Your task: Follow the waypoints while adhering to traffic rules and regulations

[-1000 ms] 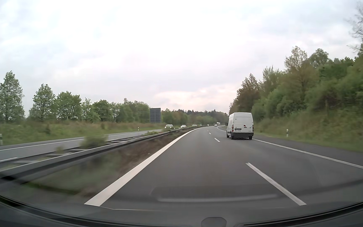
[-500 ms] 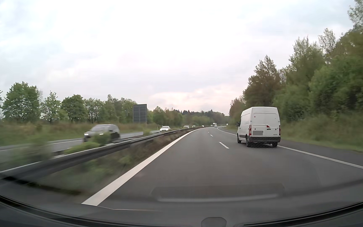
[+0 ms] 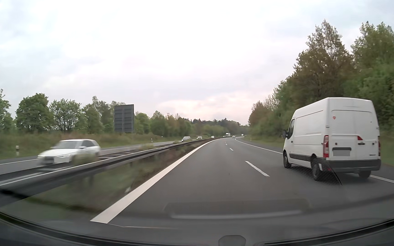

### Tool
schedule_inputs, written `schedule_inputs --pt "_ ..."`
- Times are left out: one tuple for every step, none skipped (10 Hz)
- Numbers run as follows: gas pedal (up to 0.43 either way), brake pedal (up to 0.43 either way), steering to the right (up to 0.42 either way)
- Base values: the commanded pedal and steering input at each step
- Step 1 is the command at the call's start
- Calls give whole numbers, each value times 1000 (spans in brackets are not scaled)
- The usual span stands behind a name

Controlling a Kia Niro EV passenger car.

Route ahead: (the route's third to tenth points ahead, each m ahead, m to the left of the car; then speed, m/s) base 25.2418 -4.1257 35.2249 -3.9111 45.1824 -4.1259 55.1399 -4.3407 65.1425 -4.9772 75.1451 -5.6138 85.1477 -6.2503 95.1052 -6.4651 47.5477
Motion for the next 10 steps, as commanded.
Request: schedule_inputs --pt "539 0 9" --pt "539 0 9" --pt "551 0 9" --pt "551 0 9" --pt "559 0 9" --pt "571 0 9" --pt "571 0 9" --pt "571 0 9" --pt "571 0 9" --pt "571 0 9"
